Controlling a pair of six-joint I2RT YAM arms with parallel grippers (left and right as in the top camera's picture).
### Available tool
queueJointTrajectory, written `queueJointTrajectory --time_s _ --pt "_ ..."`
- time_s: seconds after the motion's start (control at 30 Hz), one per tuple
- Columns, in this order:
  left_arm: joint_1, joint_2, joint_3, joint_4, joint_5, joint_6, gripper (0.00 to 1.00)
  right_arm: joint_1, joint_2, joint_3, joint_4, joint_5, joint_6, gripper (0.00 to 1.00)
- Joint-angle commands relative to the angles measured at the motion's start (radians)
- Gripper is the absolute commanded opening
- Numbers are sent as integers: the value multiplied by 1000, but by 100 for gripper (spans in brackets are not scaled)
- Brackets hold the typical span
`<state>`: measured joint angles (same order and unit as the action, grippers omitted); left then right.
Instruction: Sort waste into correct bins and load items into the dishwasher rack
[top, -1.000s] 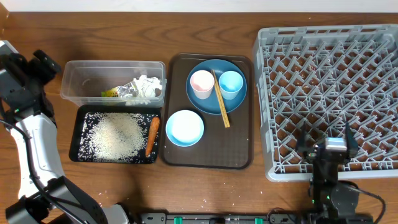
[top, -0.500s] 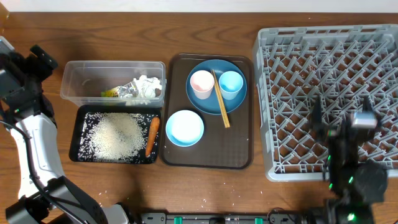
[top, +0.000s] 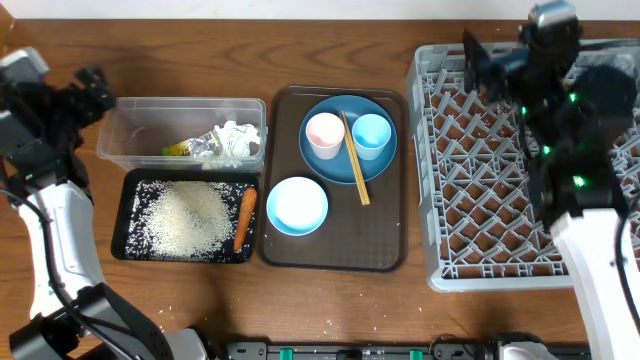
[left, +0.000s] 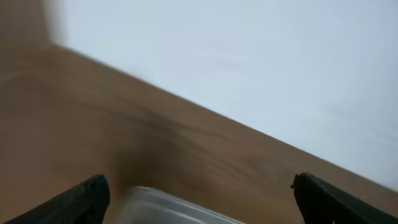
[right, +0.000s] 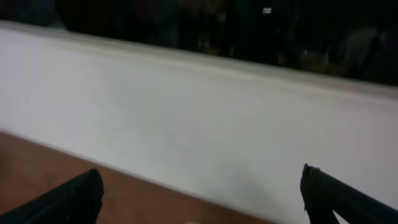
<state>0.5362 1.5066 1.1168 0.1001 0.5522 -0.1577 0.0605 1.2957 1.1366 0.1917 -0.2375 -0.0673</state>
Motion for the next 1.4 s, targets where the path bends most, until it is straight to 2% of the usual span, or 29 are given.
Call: queueJointTrajectory --time_s 0.0,0.1,0.3,0.43,0.63,0.77,1.0,1.17,1.27,1.37 --pt "-57 -1 17 -10 321 3 97 0 31 33 97 -25 97 99" --pt "-121 -1 17 -24 370 3 96 -4 72 34 177 -18 119 99" --pt "-297 -1 17 -54 375 13 96 -14 145 36 148 16 206 99" --pt "-398 -1 18 -59 360 75 97 -14 177 42 116 29 196 99" --pt "-517 -1 18 -213 69 74 97 -14 206 42 31 39 114 99" --pt "-535 -1 18 -291 66 73 97 -16 210 42 -22 39 104 99" --pt "-548 -1 18 -280 295 66 97 -14 210 42 -85 38 89 99" --pt "-547 1 17 -248 222 72 96 -16 210 42 -89 39 96 99" --pt "-507 1 17 -172 138 79 95 -16 210 42 -123 40 95 99" --pt "-446 1 17 -106 134 79 94 -16 210 42 -183 76 96 99"
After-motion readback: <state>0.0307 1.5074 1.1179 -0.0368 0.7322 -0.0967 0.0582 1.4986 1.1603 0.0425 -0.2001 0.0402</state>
